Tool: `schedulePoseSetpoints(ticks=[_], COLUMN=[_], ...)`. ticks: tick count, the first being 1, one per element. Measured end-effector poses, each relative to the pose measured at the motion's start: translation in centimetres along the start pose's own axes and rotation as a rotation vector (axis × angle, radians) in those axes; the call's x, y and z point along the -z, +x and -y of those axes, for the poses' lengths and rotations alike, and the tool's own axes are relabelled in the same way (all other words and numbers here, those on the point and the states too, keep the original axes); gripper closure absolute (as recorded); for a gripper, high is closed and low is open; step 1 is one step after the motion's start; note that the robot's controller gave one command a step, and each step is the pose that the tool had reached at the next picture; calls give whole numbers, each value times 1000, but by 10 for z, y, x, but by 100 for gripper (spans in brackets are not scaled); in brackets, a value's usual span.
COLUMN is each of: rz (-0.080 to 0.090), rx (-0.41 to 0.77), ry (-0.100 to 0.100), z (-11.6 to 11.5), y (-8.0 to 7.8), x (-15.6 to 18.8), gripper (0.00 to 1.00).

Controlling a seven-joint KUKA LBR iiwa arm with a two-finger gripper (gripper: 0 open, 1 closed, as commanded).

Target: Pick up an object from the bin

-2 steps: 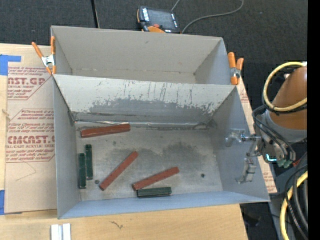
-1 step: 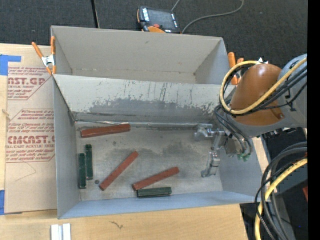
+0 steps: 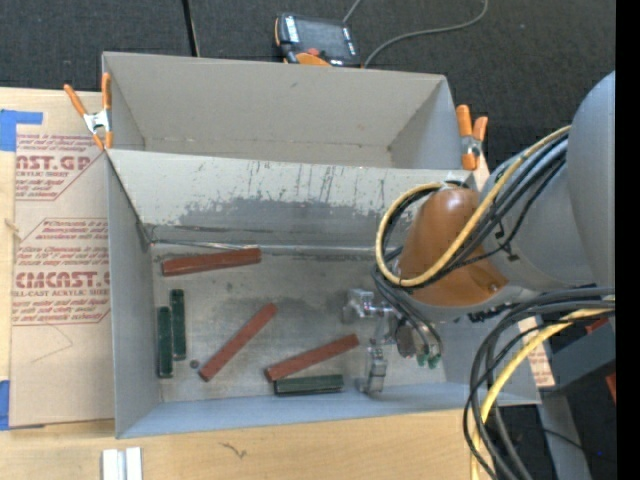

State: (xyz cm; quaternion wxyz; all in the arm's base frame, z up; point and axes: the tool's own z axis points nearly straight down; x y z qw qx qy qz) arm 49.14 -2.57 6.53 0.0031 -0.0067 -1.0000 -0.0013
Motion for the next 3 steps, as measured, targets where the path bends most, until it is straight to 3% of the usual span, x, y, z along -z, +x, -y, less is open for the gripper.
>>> schedulePoseSetpoints(ticks=[1,2,3], rz=[7,6,17], rx=[71,67,-70], ry=[1,3,1], z=[-44,-42,-53], y=[-9,-9,-31], x=[4,4,158], gripper=[0,100,100])
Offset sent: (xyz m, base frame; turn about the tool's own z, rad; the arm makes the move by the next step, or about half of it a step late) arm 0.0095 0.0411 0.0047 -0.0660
